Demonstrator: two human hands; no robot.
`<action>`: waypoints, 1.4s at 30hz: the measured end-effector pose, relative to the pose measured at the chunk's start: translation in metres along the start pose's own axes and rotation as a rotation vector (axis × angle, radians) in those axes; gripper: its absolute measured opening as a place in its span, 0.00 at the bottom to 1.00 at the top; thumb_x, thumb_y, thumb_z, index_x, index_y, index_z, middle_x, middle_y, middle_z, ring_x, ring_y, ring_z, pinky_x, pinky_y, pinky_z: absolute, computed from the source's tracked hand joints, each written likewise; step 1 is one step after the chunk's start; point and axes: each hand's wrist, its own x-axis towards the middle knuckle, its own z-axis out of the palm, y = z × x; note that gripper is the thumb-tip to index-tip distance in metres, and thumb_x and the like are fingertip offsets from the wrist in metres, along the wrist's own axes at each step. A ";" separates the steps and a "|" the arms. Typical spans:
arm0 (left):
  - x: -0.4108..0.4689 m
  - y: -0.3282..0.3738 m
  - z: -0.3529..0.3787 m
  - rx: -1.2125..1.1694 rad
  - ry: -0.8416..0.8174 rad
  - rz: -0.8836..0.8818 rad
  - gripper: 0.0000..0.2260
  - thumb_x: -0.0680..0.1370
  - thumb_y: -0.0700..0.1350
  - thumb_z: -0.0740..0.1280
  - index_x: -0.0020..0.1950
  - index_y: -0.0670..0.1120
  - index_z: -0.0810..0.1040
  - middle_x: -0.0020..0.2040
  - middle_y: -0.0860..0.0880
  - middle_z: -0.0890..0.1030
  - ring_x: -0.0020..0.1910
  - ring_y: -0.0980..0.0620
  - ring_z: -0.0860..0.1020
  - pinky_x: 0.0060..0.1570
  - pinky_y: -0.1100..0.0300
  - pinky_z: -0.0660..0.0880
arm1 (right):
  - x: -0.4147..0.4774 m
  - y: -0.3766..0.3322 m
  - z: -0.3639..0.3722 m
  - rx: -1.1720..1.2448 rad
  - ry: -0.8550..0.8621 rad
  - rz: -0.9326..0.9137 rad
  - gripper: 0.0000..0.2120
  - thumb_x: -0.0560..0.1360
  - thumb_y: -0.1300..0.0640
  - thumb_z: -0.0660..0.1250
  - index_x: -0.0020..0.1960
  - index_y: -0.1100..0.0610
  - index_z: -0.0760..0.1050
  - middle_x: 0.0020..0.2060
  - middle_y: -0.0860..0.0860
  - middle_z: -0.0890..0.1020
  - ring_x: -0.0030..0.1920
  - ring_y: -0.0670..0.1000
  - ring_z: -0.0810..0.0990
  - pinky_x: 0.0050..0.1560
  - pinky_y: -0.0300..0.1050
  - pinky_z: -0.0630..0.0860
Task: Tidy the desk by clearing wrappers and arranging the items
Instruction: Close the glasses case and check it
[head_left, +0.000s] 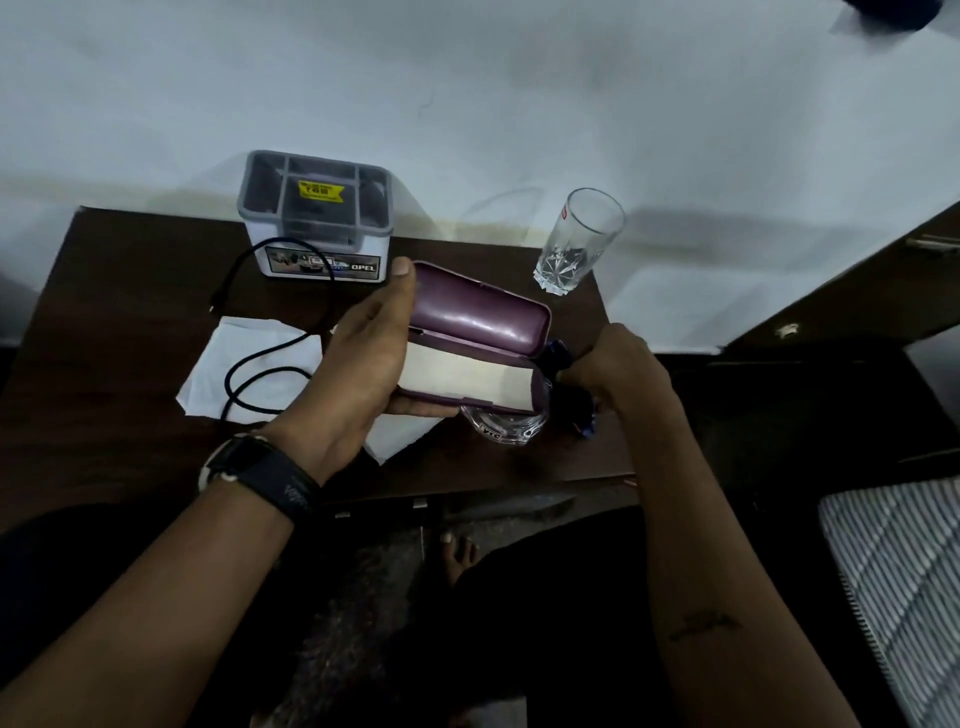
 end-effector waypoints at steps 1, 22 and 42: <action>0.000 -0.001 0.004 0.005 -0.014 0.003 0.26 0.79 0.71 0.61 0.62 0.52 0.83 0.56 0.45 0.88 0.46 0.46 0.89 0.38 0.42 0.85 | 0.000 0.001 0.001 0.007 0.016 -0.011 0.22 0.71 0.56 0.77 0.60 0.65 0.76 0.58 0.64 0.82 0.57 0.64 0.82 0.44 0.47 0.71; 0.008 0.006 0.013 -0.247 0.203 0.085 0.25 0.82 0.69 0.58 0.59 0.52 0.84 0.50 0.49 0.90 0.46 0.48 0.89 0.38 0.46 0.85 | -0.065 -0.065 0.006 0.269 0.552 -1.174 0.15 0.80 0.68 0.69 0.65 0.63 0.82 0.59 0.60 0.84 0.58 0.59 0.85 0.56 0.55 0.82; 0.008 0.017 -0.023 -0.126 0.245 0.144 0.27 0.83 0.69 0.55 0.57 0.51 0.85 0.48 0.49 0.90 0.43 0.46 0.89 0.34 0.50 0.84 | -0.060 -0.089 0.023 0.254 0.217 -1.190 0.17 0.76 0.66 0.74 0.64 0.57 0.84 0.60 0.55 0.81 0.61 0.58 0.77 0.63 0.44 0.77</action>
